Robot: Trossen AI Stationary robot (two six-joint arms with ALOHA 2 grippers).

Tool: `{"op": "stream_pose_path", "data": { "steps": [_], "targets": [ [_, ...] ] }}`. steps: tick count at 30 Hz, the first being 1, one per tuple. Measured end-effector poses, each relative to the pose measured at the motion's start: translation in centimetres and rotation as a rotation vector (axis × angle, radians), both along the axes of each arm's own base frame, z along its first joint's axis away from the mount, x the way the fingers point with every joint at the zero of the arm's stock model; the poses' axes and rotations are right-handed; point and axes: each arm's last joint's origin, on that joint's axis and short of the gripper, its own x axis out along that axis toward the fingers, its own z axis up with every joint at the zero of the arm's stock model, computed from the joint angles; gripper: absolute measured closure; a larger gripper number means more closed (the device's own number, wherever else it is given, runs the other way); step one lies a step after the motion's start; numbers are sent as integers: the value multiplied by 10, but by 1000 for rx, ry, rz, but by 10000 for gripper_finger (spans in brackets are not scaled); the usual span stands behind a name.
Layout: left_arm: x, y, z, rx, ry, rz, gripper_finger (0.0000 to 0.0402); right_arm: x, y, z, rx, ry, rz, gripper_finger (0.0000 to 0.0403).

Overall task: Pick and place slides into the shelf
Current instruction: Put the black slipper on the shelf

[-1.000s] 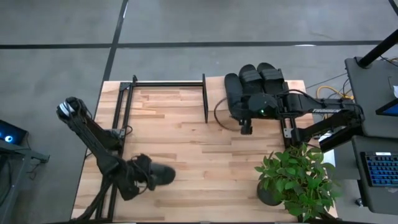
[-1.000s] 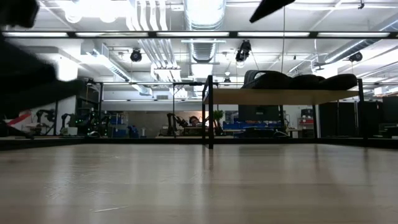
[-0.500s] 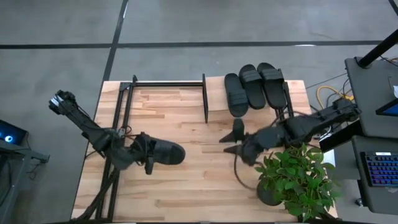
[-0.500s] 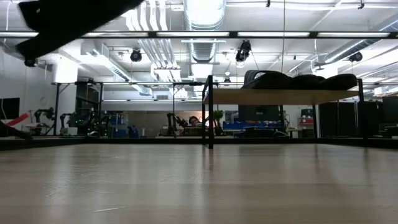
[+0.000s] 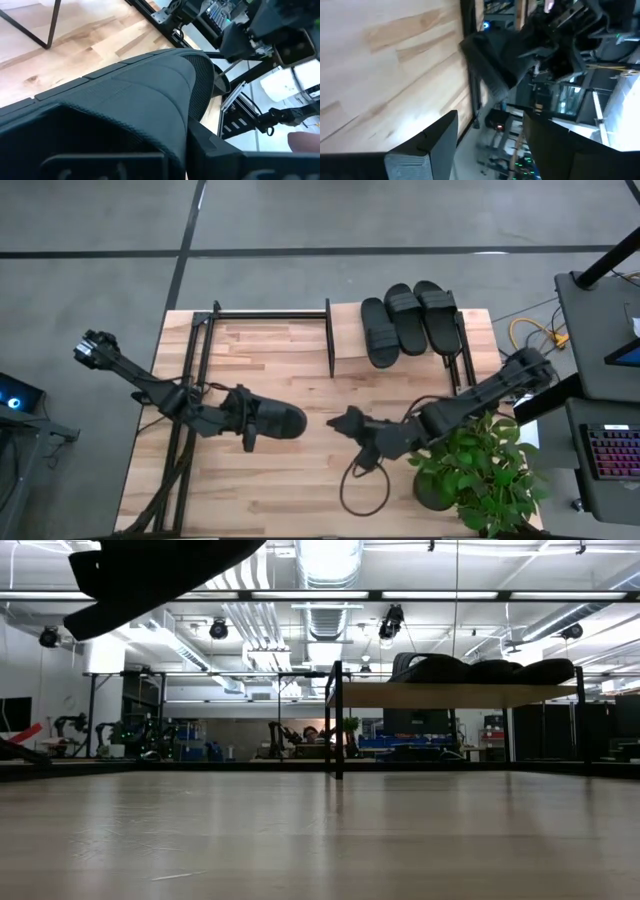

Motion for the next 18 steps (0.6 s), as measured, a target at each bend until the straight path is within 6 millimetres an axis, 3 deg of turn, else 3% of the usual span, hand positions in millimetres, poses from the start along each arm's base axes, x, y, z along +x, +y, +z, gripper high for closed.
{"op": "stream_pose_path", "data": {
  "steps": [12, 18],
  "targets": [
    [8, -6, -3, -15, -1, -34, 401, 34, 18, -13, -158, 12, 55, 188],
    [11, -7, 0, 2, -44, -57, 401, 38, 20, -11, -178, 13, 73, 188]
  ]
}}
